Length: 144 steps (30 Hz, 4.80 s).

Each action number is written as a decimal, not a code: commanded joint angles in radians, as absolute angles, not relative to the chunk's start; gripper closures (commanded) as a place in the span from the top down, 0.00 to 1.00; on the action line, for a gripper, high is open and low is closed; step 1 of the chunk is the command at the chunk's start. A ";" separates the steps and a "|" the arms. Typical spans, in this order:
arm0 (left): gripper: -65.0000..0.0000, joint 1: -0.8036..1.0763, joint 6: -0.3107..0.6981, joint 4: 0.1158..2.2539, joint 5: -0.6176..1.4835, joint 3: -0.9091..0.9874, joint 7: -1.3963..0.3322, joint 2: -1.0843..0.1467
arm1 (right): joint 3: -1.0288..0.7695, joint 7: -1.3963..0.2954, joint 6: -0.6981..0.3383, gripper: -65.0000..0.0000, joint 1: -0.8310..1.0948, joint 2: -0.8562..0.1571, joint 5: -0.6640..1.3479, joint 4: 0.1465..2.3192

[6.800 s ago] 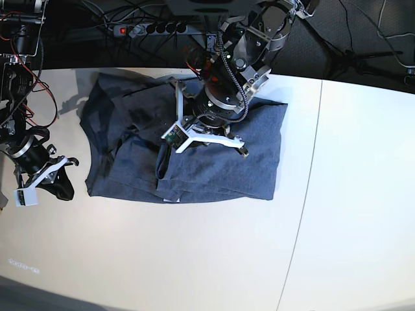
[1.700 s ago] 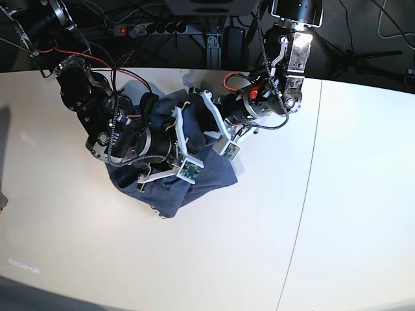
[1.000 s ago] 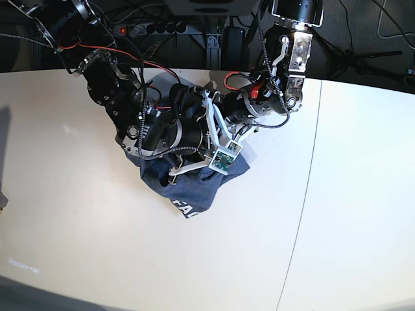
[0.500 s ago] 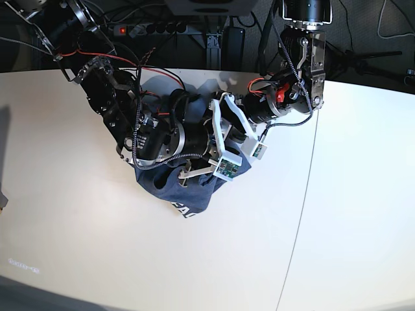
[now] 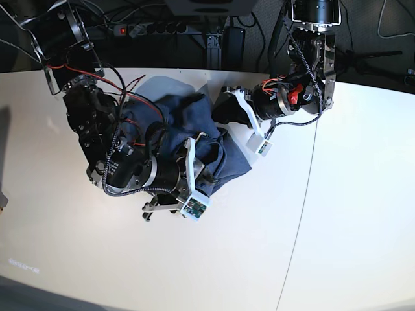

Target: Fold the T-shirt properly

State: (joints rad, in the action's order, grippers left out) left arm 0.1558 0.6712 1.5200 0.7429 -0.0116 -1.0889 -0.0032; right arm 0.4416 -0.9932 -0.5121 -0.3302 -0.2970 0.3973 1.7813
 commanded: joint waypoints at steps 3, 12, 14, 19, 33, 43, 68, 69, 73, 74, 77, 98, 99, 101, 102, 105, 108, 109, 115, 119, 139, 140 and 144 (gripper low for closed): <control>0.00 0.153 0.698 1.534 0.759 -0.012 -1.089 -0.003 | 0.434 -0.992 -0.572 0.32 -0.347 -0.333 0.439 1.799; 0.00 0.152 0.698 1.534 0.758 -0.012 -1.090 -0.003 | 0.434 -1.004 -0.572 0.32 -0.318 -0.350 0.437 1.799; 0.00 0.152 0.698 1.534 0.758 -0.012 -1.093 -0.003 | 0.434 -1.003 -0.572 0.32 -0.318 -0.349 0.434 1.799; 0.00 0.152 0.698 1.534 0.757 -0.012 -1.093 -0.003 | 0.434 -0.976 -0.573 0.14 -0.318 -0.349 0.430 1.787; 0.00 0.152 0.698 1.534 0.759 -0.012 -1.093 -0.003 | 0.434 -0.762 -0.573 0.00 -0.332 -0.311 0.343 1.707; 0.00 0.153 0.698 1.534 0.759 -0.012 -1.098 -0.003 | 0.465 -0.762 -0.573 0.00 -0.382 -0.195 0.294 1.691; 0.00 0.152 0.698 1.534 0.766 -0.012 -1.101 -0.003 | 0.564 -0.998 -0.572 0.48 -0.423 -0.069 0.411 1.637; 0.00 0.153 0.698 1.534 0.766 -0.012 -1.101 -0.003 | 0.560 -1.040 -0.572 0.48 -0.421 -0.072 0.432 1.666; 0.00 0.153 0.698 1.534 0.766 -0.012 -1.111 -0.003 | 0.543 -1.056 -0.572 0.48 -0.392 -0.142 0.454 1.742; 0.00 0.153 0.698 1.534 0.766 -0.012 -1.123 -0.004 | 0.543 -1.061 -0.572 0.48 -0.380 -0.166 0.453 1.757; 0.00 0.153 0.698 1.534 0.767 -0.012 -1.129 -0.030 | 0.543 -1.082 -0.573 0.48 -0.335 -0.238 0.450 1.806; 0.00 0.153 0.698 1.534 0.812 -0.012 -1.119 -0.100 | 0.546 -0.972 -0.572 0.48 -0.233 -0.415 0.269 1.901; 0.00 0.153 0.698 1.534 0.812 -0.012 -1.119 -0.100 | 0.548 -0.972 -0.572 0.48 -0.233 -0.415 0.269 1.890; 0.00 0.152 0.698 1.534 0.812 -0.012 -1.119 -0.100 | 0.555 -0.965 -0.572 0.48 -0.233 -0.415 0.269 1.871; 0.00 0.152 0.698 1.534 0.812 -0.012 -1.119 -0.100 | 0.563 -0.965 -0.572 0.48 -0.233 -0.415 0.269 1.863; 0.00 0.153 0.698 1.534 0.812 -0.012 -1.119 -0.100 | 0.604 -0.965 -0.572 0.48 -0.238 -0.415 0.263 1.850; 0.00 0.153 0.698 1.534 0.812 -0.012 -1.119 -0.100 | 0.638 -0.961 -0.572 0.48 -0.238 -0.415 0.237 1.850; 0.00 0.152 0.698 1.534 0.812 -0.012 -1.119 -0.100 | 0.644 -0.957 -0.572 0.47 -0.238 -0.415 0.226 1.850; 0.00 0.153 0.698 1.534 0.812 -0.012 -1.120 -0.100 | 0.646 -0.915 -0.571 0.15 -0.238 -0.415 0.152 1.850; 0.00 0.153 0.698 1.534 0.812 -0.012 -1.119 -0.100 | 0.646 -0.908 -0.564 0.15 -0.238 -0.415 0.106 1.850; 0.00 0.153 0.698 1.534 0.812 -0.012 -1.119 -0.100 | 0.646 -0.864 -0.564 0.00 -0.238 -0.415 0.104 1.856; 0.00 0.153 0.698 1.534 0.812 -0.012 -1.119 -0.100 | 0.646 -0.865 -0.564 0.00 -0.237 -0.415 0.134 1.863; 0.00 0.153 0.698 1.534 0.812 -0.012 -1.119 -0.100 | 0.646 -0.871 -0.564 0.00 -0.235 -0.414 0.245 1.912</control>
State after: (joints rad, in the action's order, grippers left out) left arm 0.1577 0.6777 1.5238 0.8154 -0.0120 -1.1183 -0.0971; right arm 0.6514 -0.8867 -0.5110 -0.2161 -0.4126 0.2459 1.8946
